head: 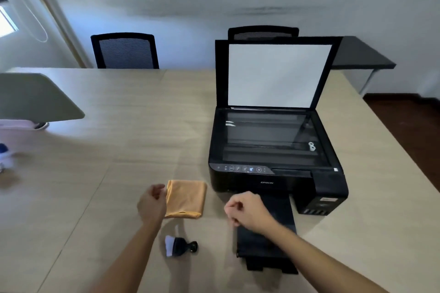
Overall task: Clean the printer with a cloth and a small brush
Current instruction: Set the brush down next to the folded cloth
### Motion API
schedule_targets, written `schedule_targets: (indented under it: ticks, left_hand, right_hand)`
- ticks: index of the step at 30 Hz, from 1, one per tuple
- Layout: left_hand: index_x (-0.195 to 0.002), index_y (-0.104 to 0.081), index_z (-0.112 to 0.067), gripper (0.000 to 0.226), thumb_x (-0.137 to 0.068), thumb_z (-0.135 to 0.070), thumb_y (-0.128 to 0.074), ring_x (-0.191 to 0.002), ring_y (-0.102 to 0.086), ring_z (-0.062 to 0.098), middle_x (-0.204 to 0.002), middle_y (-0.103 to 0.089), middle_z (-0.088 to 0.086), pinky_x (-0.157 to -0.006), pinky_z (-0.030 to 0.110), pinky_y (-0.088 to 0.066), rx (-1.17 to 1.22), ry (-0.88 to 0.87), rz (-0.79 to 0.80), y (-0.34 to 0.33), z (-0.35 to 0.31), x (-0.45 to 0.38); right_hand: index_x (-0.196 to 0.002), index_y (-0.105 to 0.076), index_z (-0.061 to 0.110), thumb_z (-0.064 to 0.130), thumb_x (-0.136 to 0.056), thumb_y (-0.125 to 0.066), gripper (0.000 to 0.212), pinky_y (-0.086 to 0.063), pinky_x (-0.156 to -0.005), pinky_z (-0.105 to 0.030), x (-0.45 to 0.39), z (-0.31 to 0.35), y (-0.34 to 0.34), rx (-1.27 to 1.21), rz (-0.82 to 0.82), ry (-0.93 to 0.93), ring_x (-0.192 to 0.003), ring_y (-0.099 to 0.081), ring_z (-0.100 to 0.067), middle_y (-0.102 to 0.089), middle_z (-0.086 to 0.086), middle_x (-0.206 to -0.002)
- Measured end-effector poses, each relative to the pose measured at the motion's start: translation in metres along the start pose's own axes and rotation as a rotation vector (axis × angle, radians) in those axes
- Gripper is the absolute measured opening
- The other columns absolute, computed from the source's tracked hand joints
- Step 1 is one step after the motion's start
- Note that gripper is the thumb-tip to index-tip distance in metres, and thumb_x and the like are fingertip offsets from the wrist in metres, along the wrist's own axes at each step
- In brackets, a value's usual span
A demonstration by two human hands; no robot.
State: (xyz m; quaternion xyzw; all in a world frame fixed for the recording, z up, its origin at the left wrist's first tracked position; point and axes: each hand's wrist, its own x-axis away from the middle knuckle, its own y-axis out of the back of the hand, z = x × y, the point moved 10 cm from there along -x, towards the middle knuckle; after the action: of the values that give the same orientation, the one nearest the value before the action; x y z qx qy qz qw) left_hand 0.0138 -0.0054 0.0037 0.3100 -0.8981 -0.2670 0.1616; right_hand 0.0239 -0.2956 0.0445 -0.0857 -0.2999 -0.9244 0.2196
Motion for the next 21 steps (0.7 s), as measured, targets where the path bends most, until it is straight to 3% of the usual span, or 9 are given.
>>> schedule_targets:
  ticks: [3, 7, 9, 11, 14, 16, 18, 21]
  left_hand:
    - [-0.089, -0.073, -0.007, 0.015, -0.091, -0.019, -0.064, -0.087, -0.071, 0.031, -0.085, -0.075, 0.015, -0.085, 0.038, -0.051, 0.138, -0.124, -0.088, -0.004, -0.085, -0.027]
    - [-0.088, -0.07, -0.015, 0.03, -0.099, -0.03, -0.047, -0.095, -0.07, 0.028, -0.088, -0.073, 0.007, -0.097, 0.044, -0.051, 0.299, -0.196, -0.024, -0.043, -0.204, -0.066]
    - [-0.098, -0.068, -0.016, 0.036, -0.101, -0.035, -0.038, -0.102, -0.065, 0.029, -0.102, -0.071, 0.01, -0.1, 0.044, -0.049, 0.308, -0.224, 0.03, -0.062, -0.262, -0.08]
    - [-0.113, -0.061, -0.012, 0.04, -0.103, -0.037, -0.031, -0.107, -0.056, 0.027, -0.118, -0.062, 0.014, -0.101, 0.042, -0.043, 0.34, -0.217, 0.123, -0.081, -0.312, -0.082]
    - [-0.148, -0.034, -0.014, 0.052, -0.104, -0.041, -0.025, -0.139, -0.037, 0.027, -0.155, -0.035, 0.009, -0.117, 0.046, -0.029, 0.346, -0.182, 0.229, -0.103, -0.368, -0.082]
    - [-0.155, -0.016, -0.02, 0.057, -0.104, -0.044, -0.024, -0.148, -0.024, 0.025, -0.163, -0.019, 0.001, -0.121, 0.046, -0.021, 0.353, -0.193, 0.27, -0.113, -0.393, -0.085]
    - [-0.156, -0.011, -0.024, 0.06, -0.103, -0.048, -0.023, -0.149, -0.02, 0.023, -0.164, -0.015, -0.001, -0.121, 0.048, -0.018, 0.361, -0.188, 0.289, -0.121, -0.407, -0.089]
    - [-0.154, -0.02, -0.027, 0.06, -0.101, -0.054, -0.024, -0.148, -0.024, 0.022, -0.162, -0.02, -0.004, -0.119, 0.051, -0.019, 0.391, -0.158, 0.31, -0.131, -0.417, -0.093]
  right_hand:
    - [-0.062, -0.068, 0.009, 0.012, -0.077, -0.071, 0.016, -0.053, -0.055, -0.023, 0.001, 0.001, 0.121, -0.005, -0.23, 0.028, -0.048, -0.065, -0.011, -0.065, -0.001, -0.05]
    - [-0.047, -0.055, 0.014, 0.031, -0.079, -0.073, 0.041, -0.047, -0.055, -0.023, 0.007, -0.01, 0.289, -0.005, -0.608, 0.026, -0.046, -0.062, -0.011, -0.061, -0.001, -0.045]
    - [-0.056, -0.063, 0.008, 0.032, -0.088, -0.062, 0.04, -0.052, -0.064, -0.031, 0.005, -0.018, 0.352, -0.083, -0.741, 0.013, -0.049, -0.063, -0.01, -0.065, -0.008, -0.055]
    - [-0.073, -0.068, 0.005, 0.028, -0.092, -0.052, 0.034, -0.058, -0.076, -0.042, -0.003, -0.026, 0.402, -0.154, -0.831, 0.007, -0.062, -0.068, -0.018, -0.069, -0.011, -0.066]
    - [-0.095, -0.063, 0.011, 0.028, -0.094, -0.042, 0.027, -0.055, -0.086, -0.051, -0.032, -0.023, 0.455, -0.158, -0.84, 0.047, -0.089, -0.068, -0.029, -0.07, -0.012, -0.089]
    - [-0.12, -0.054, 0.013, 0.036, -0.097, -0.037, 0.037, -0.05, -0.094, -0.051, -0.057, -0.016, 0.476, -0.097, -0.792, 0.049, -0.107, -0.061, -0.027, -0.063, -0.011, -0.117]
    - [-0.142, -0.035, 0.022, 0.044, -0.097, -0.032, 0.049, -0.04, -0.106, -0.05, -0.083, -0.007, 0.489, -0.082, -0.736, 0.075, -0.129, -0.045, -0.026, -0.041, -0.004, -0.147]
    - [-0.148, -0.022, 0.03, 0.048, -0.097, -0.027, 0.054, -0.025, -0.116, -0.046, -0.119, 0.008, 0.493, -0.121, -0.654, 0.145, -0.143, -0.025, -0.021, -0.021, 0.004, -0.158]
